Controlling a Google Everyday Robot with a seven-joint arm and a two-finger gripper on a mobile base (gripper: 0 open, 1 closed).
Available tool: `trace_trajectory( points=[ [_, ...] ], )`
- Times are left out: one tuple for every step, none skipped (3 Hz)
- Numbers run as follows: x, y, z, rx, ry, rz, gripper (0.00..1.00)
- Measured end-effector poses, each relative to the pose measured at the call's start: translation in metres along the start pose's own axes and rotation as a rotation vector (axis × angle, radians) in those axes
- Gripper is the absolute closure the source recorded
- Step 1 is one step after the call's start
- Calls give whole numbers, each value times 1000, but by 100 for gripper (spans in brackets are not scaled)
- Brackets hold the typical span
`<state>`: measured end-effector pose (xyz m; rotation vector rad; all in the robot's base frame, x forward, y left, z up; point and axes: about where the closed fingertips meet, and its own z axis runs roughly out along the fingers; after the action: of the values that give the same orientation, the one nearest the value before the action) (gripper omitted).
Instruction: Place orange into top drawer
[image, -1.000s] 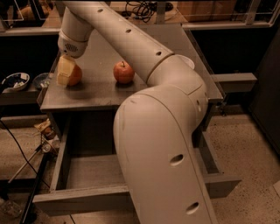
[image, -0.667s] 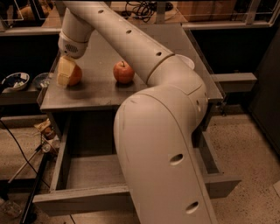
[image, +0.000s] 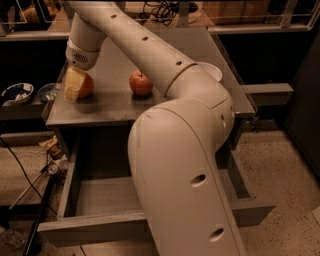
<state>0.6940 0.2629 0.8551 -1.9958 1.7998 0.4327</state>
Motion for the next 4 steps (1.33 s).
trace_trajectory(
  points=[
    [2,1,6,-10,5,3,0],
    [5,2,11,-18,15,10,0],
    [5,2,11,-18,15,10,15],
    [5,2,11,-18,15,10,39]
  ],
)
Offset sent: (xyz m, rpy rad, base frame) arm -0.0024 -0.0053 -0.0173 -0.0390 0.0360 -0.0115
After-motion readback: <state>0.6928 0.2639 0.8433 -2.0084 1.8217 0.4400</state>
